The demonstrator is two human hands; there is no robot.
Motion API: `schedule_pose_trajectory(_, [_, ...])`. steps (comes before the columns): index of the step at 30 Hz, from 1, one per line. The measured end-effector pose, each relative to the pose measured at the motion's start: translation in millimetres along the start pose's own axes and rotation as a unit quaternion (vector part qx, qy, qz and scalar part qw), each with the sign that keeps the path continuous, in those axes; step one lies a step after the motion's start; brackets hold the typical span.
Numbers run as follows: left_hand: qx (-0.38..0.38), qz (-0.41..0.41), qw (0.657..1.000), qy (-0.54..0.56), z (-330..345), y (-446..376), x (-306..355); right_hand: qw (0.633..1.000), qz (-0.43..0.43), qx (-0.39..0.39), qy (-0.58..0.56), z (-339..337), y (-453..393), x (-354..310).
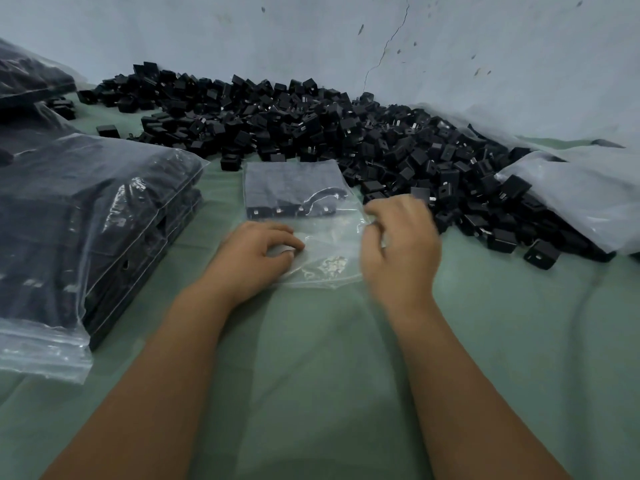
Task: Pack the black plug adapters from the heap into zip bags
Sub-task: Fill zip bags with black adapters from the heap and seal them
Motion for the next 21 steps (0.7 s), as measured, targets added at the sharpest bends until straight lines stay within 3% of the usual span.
schedule_pose_trajectory(3, [0.019, 0.017, 0.999, -0.044, 0.5, 2.0, 3.0, 0.978, 0.181, -0.024, 0.100, -16.2, 21.4, 69.5])
schedule_pose_trajectory(6, [0.027, 0.021, 0.998, -0.051, -1.0, 3.5, 5.8, 0.903, 0.373, -0.085, 0.196, -35.0, 54.8, 126.5])
schedule_pose_trajectory(9, [0.027, 0.020, 0.998, -0.050, -1.5, 3.4, 5.9, 0.834, 0.497, -0.172, 0.166, -34.6, 83.9, 154.2])
schedule_pose_trajectory(11, [0.026, 0.018, 0.998, -0.049, -1.7, 3.8, 6.2, 0.836, 0.488, -0.199, 0.153, -31.6, 85.9, 157.9])
schedule_pose_trajectory(14, [0.027, 0.018, 0.998, -0.050, -2.0, 4.3, 7.7, 0.876, 0.454, -0.120, 0.112, -34.4, 78.3, 154.5])
schedule_pose_trajectory(17, [0.041, 0.026, 0.998, -0.047, -2.0, 5.0, 8.6, 0.883, 0.457, -0.058, 0.084, -37.7, 75.6, 149.9])
schedule_pose_trajectory(21, [0.054, 0.034, 0.997, -0.034, -3.5, 7.0, 10.5, 0.873, 0.444, -0.114, 0.168, -37.5, 73.2, 145.9])
Point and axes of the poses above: each hand's wrist, its own y-axis away from the middle knuckle, its own z-axis out of the palm, x = y × z, the point moved 8 cm from there along -y, towards the middle knuckle, and after that the axes turned 15 degrees about -z, right-handed, at the moved point
